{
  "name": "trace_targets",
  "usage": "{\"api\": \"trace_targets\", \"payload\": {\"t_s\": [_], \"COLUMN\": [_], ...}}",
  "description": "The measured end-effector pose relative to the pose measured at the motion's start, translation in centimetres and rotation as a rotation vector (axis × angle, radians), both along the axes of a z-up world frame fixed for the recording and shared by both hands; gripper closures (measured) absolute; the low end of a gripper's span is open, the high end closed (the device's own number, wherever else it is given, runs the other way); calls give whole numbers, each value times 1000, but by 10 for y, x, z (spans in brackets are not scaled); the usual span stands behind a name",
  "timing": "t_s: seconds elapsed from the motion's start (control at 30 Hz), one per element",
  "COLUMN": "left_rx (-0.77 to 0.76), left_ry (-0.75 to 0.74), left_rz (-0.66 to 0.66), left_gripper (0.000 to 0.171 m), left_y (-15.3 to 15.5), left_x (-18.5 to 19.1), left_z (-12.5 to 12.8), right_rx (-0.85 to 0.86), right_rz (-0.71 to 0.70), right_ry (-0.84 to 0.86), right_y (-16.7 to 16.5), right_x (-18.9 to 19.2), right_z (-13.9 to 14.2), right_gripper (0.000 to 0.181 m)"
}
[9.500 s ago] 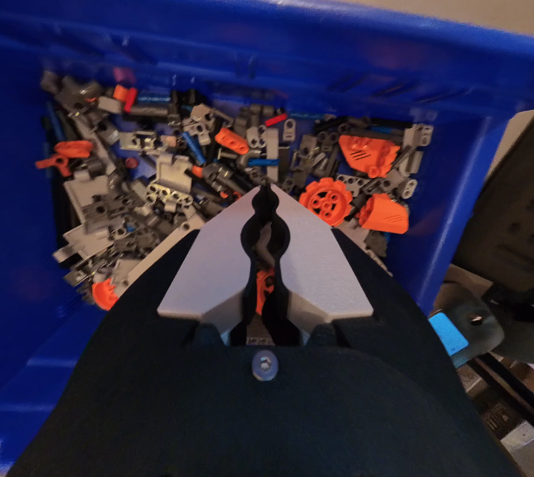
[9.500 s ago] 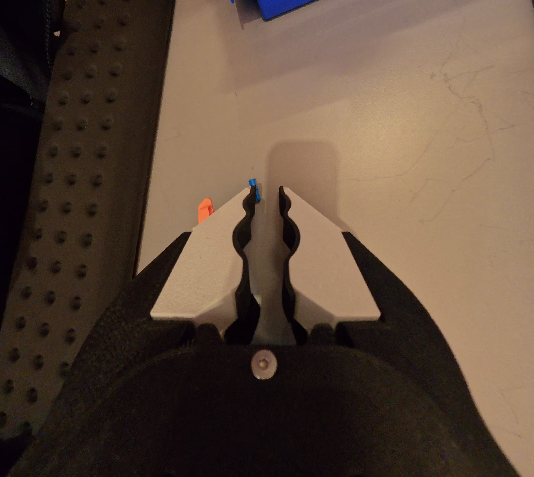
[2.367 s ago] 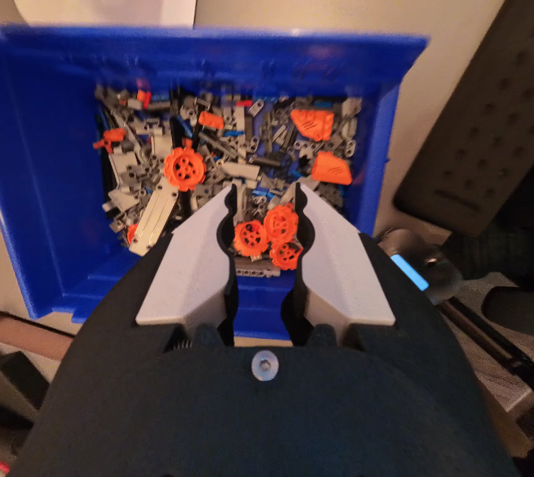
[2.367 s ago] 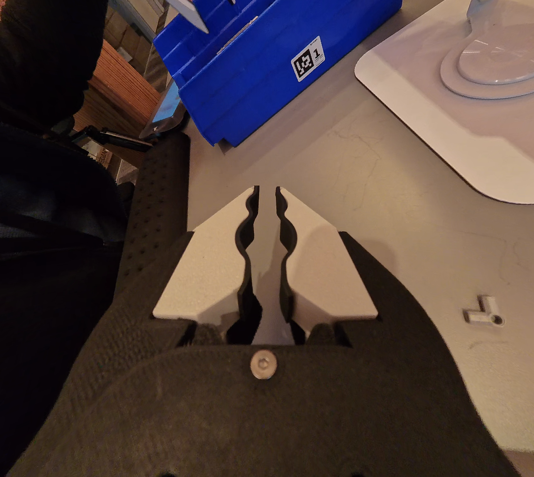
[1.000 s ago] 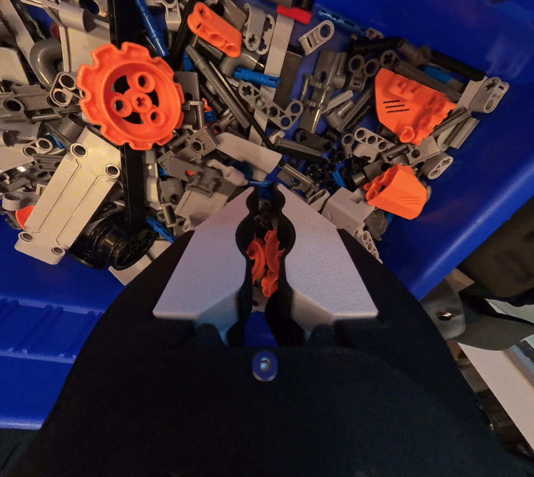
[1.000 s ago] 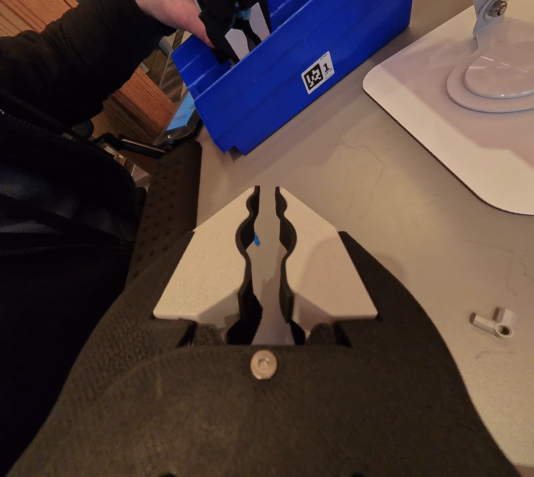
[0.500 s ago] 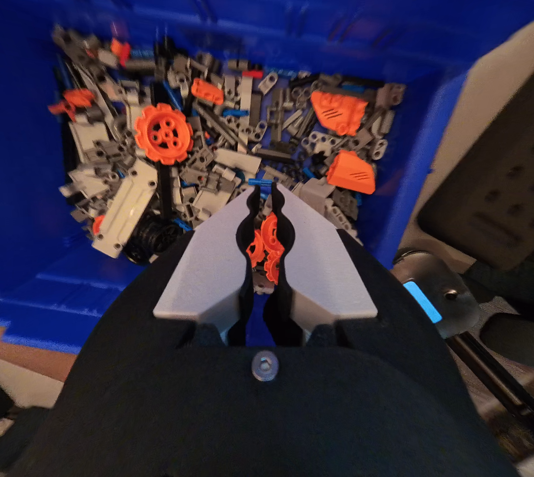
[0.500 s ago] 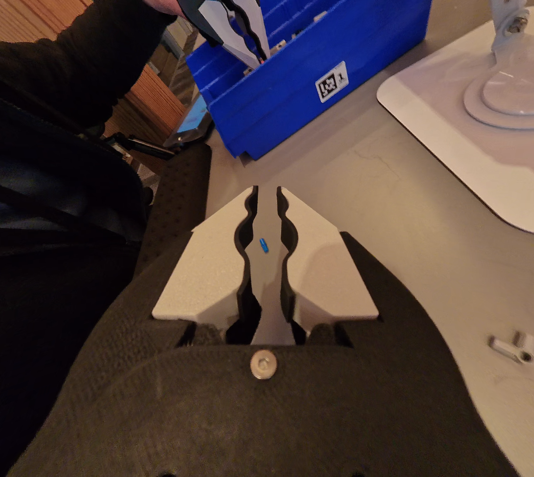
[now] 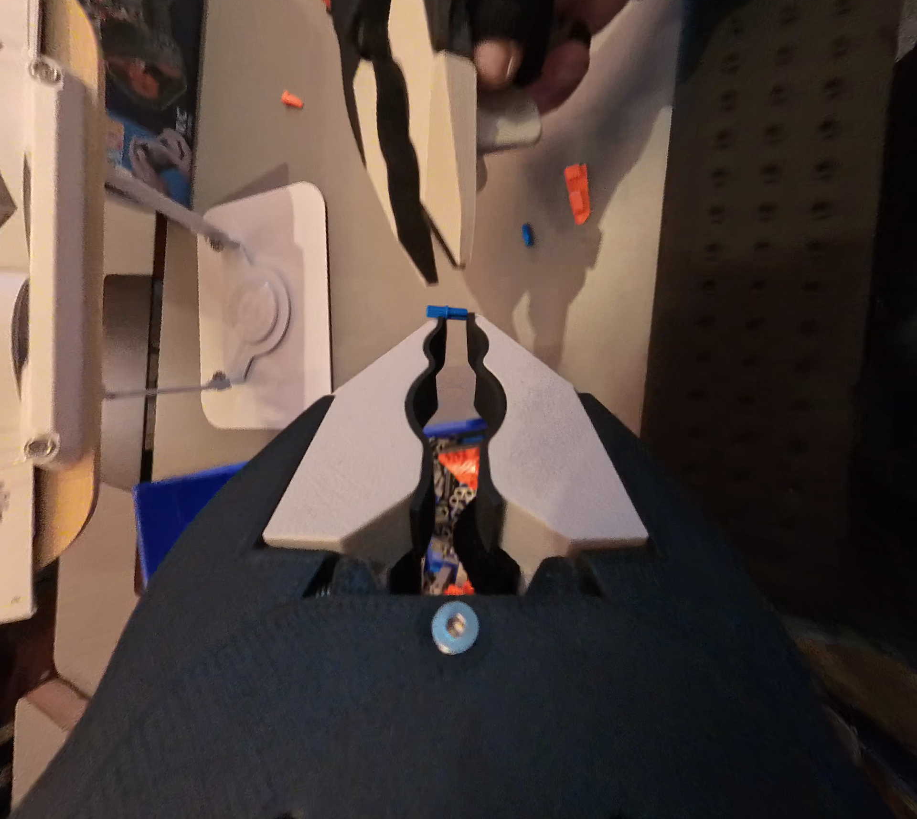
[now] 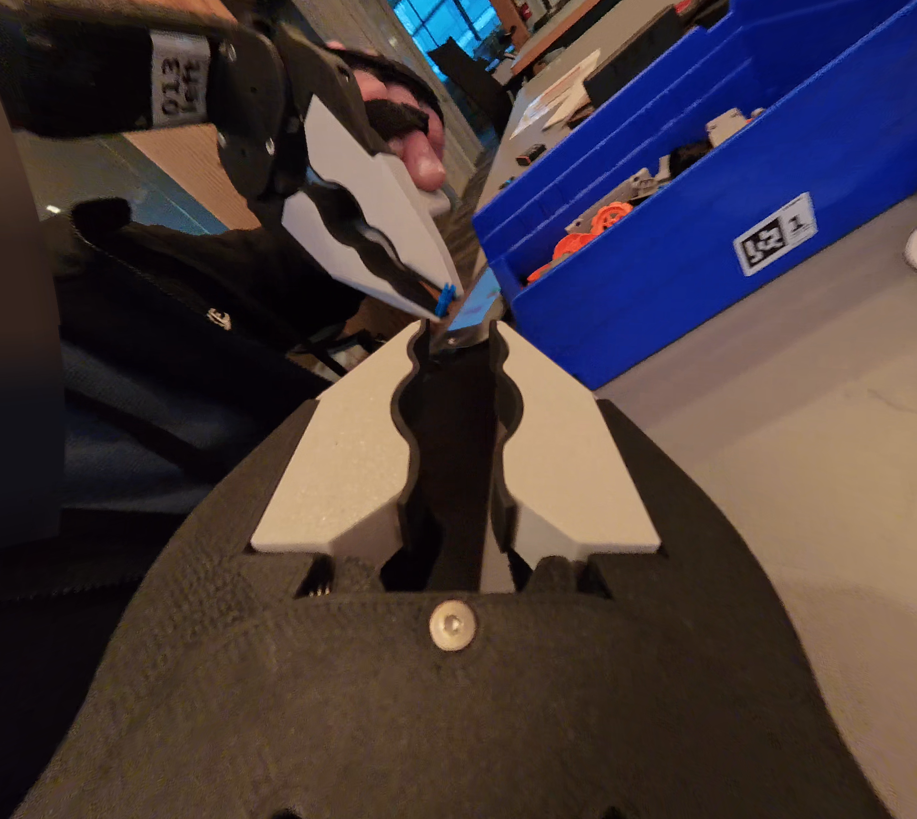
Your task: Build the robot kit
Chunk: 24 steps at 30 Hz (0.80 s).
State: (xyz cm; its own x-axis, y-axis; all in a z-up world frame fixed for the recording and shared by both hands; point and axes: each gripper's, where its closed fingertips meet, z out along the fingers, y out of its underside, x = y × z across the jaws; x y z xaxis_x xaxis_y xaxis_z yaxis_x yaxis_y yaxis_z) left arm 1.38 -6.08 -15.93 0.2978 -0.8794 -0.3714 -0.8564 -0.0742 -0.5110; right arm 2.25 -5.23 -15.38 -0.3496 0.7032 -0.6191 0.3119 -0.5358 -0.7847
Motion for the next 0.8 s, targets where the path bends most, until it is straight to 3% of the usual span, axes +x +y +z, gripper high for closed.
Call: {"api": "trace_targets", "payload": {"t_s": [0.13,0.3,0.5,0.57,0.63,0.7,0.8], "left_rx": [90,96,110,120,43,46,-101], "left_ry": [23,24,34,86,136,239,262], "left_rz": [-15,-20,-45,-30,-12,86,229], "left_gripper": [165,165,161,151,150,149,145], "left_y": [9,10,8,9,2,10,10], "left_x": [13,19,19,4,-19,-64,-126], "left_z": [-5,-6,-5,-3,-4,0,-7], "right_rx": [-83,-127,-141,-53,138,341,406], "right_rz": [37,46,81,55,17,-41,-21], "right_ry": [-5,19,37,-3,-153,-327,-473], "right_y": [-4,-2,-3,1,11,28,37], "right_x": [0,3,8,11,17,27,41], "right_z": [-2,0,3,-2,-29,-59,-84], "right_gripper": [162,178,179,179,179,179,179]}}
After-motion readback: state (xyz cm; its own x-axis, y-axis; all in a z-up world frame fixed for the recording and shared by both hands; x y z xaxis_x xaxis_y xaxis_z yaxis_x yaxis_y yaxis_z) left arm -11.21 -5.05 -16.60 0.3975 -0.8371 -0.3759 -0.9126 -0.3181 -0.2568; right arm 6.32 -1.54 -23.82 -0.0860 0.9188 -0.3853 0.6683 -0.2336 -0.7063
